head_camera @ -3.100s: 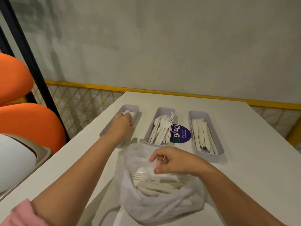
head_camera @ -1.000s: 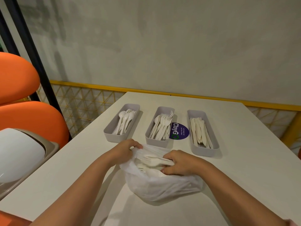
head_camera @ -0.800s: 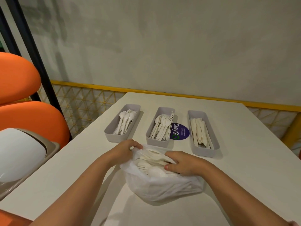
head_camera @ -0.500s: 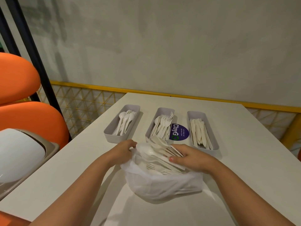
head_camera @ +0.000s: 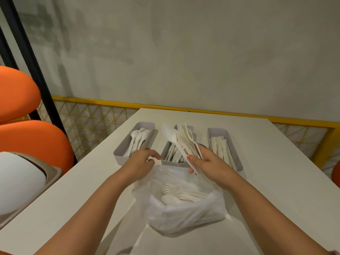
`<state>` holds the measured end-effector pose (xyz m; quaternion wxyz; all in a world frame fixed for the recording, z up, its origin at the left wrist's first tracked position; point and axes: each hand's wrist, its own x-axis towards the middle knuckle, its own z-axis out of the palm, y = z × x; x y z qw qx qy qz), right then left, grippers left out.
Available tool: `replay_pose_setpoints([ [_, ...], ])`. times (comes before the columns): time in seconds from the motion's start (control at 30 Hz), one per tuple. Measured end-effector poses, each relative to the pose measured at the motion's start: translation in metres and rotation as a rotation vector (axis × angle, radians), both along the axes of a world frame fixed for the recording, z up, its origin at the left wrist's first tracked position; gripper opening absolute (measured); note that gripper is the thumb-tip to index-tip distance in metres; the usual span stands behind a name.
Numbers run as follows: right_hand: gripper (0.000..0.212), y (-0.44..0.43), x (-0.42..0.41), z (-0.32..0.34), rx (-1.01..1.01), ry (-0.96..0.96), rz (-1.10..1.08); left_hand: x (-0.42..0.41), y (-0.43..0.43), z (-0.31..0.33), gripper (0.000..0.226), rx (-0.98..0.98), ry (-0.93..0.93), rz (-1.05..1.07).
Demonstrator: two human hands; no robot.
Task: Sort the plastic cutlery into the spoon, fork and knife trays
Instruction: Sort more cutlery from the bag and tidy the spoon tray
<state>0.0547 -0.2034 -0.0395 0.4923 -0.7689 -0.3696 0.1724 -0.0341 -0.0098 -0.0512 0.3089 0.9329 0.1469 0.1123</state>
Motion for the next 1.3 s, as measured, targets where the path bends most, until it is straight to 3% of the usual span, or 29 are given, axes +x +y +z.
replay_pose_setpoints([
  [0.2,0.030,0.008,-0.007,0.008,0.081,0.080,-0.006,0.006,-0.036,0.029,0.030,-0.320,-0.261,-0.035],
  [0.3,0.028,0.012,-0.008,0.010,0.123,0.102,-0.010,0.014,-0.047,0.032,0.030,-0.355,-0.315,-0.031],
  [0.53,0.033,0.016,-0.003,0.007,0.154,0.225,-0.037,0.030,-0.058,0.026,0.016,-0.468,-0.326,0.013],
  [0.9,0.012,0.025,0.004,0.004,0.177,0.358,-0.078,0.046,-0.010,0.030,0.016,-0.692,-0.324,0.188],
  [1.1,0.012,0.034,0.005,0.009,0.276,0.452,-0.040,0.065,0.065,0.025,0.020,-0.468,-0.208,0.436],
  [1.3,0.011,0.041,0.007,0.010,0.311,0.454,-0.031,0.070,0.074,0.013,0.031,0.028,0.162,0.491],
])
